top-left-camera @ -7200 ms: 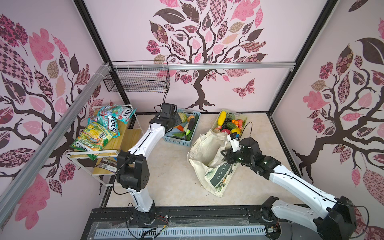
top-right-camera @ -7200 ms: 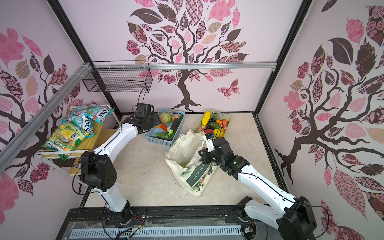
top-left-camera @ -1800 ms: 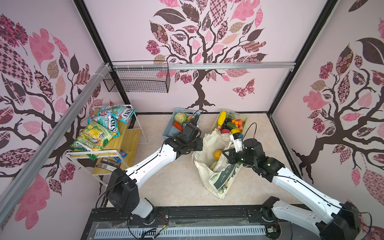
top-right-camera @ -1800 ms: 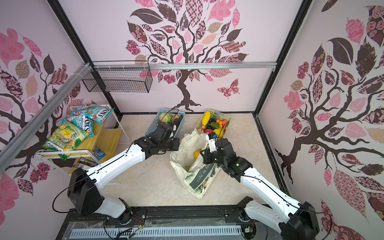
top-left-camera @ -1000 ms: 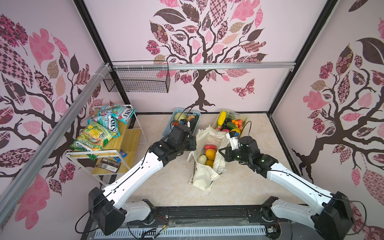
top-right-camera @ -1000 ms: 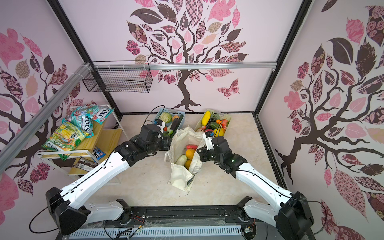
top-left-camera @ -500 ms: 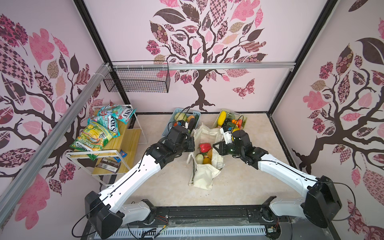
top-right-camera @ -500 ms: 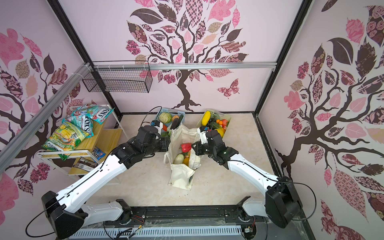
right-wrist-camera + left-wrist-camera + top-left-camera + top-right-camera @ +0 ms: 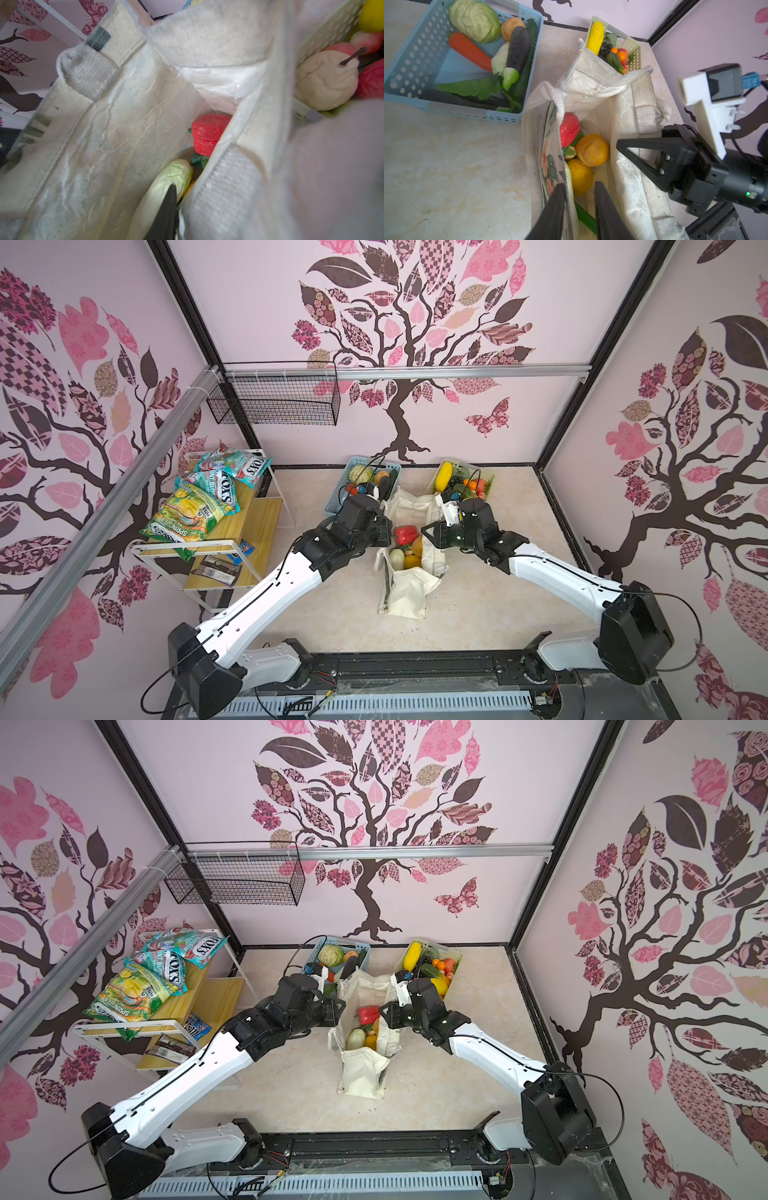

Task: Place the food into the grocery bag and tie it
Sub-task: 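Pull the bag rims together with both grippers, closing the bag opening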

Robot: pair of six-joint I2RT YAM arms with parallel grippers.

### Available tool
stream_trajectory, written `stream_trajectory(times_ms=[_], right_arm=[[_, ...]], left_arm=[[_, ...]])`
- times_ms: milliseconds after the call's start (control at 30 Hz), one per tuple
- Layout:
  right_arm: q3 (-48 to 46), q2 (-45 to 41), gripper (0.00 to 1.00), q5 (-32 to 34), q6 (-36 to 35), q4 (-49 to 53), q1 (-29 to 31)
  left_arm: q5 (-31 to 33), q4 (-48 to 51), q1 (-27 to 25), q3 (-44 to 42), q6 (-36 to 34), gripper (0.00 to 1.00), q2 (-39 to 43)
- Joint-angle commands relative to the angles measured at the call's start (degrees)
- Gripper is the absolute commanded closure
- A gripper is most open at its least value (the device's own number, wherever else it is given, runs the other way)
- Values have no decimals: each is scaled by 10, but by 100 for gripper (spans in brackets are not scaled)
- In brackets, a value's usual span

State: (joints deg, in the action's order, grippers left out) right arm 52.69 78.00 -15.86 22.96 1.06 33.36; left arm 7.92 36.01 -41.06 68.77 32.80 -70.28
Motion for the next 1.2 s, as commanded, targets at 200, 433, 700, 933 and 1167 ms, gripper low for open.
stream_trajectory(times_ms=[200,433,700,933,1167], right_arm=[[3,-11,79,7,-5,7,3],[3,-9,79,3,-1,4,2],[0,-7,79,-4,5,-2,3],[-2,-9,73,3,-4,2,2],[33,-21,59,39,-34,41,2]], left_arm=[[61,32,28,31,-40,40,-24],[29,20,28,39,-50,37,-67],[7,-5,28,33,-39,54,-94],[19,-21,28,13,-22,90,-77],[44,-34,28,-21,9,100,-38]])
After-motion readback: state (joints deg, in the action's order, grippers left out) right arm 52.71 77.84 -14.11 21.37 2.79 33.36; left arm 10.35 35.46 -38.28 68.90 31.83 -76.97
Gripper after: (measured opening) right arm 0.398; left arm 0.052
